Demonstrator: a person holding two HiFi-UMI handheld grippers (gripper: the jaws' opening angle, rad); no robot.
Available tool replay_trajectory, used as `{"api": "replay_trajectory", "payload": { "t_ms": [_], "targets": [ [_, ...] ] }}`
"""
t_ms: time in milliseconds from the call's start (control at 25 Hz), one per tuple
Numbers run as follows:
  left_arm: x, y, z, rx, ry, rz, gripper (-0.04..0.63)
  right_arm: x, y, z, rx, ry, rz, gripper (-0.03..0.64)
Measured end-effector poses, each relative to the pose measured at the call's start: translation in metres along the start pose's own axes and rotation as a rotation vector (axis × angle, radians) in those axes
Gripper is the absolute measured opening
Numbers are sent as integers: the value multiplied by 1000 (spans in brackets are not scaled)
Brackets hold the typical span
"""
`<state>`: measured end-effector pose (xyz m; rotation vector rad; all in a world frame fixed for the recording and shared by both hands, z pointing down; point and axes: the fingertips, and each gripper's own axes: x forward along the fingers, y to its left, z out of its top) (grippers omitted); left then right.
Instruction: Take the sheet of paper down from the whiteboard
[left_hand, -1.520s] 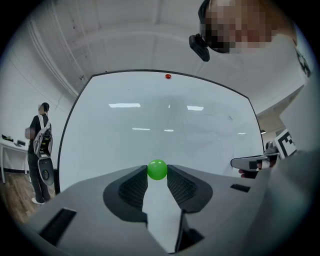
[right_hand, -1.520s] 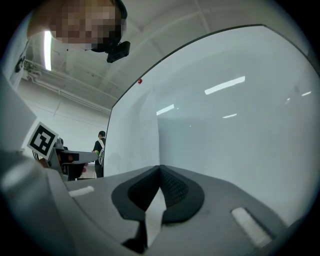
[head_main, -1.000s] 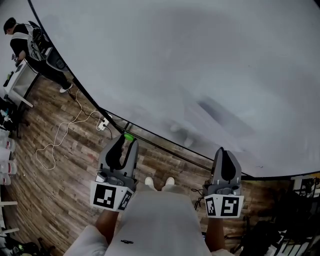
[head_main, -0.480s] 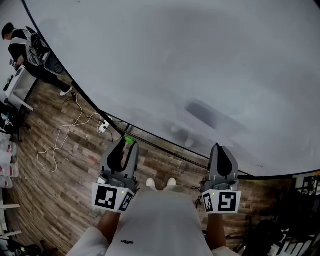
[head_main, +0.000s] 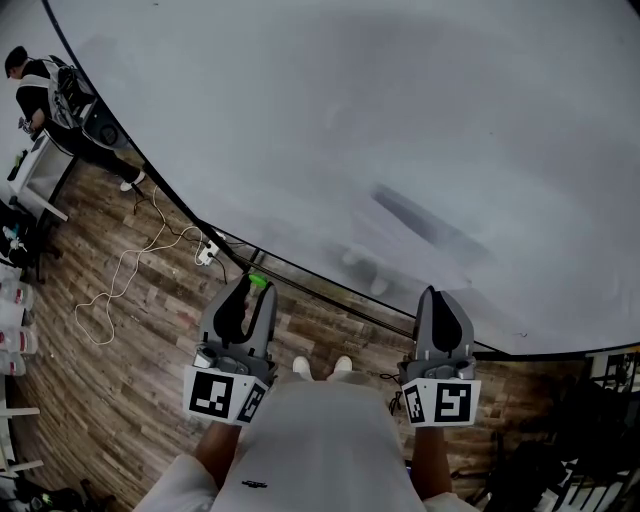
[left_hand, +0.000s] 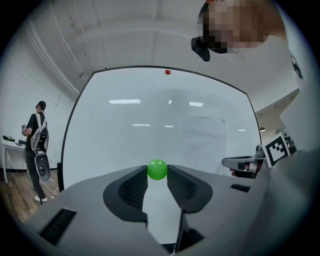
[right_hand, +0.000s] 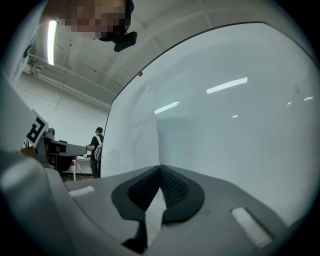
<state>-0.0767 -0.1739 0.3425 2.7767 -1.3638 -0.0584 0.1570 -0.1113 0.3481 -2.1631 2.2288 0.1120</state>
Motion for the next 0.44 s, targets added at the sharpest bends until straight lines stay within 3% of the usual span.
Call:
{"api": "replay_trajectory", "payload": {
  "t_ms": [440],
  "targets": [
    [7,-1,-1,-3,2,-3,127,5,-2,-2,8,4,4,11]
  ]
}}
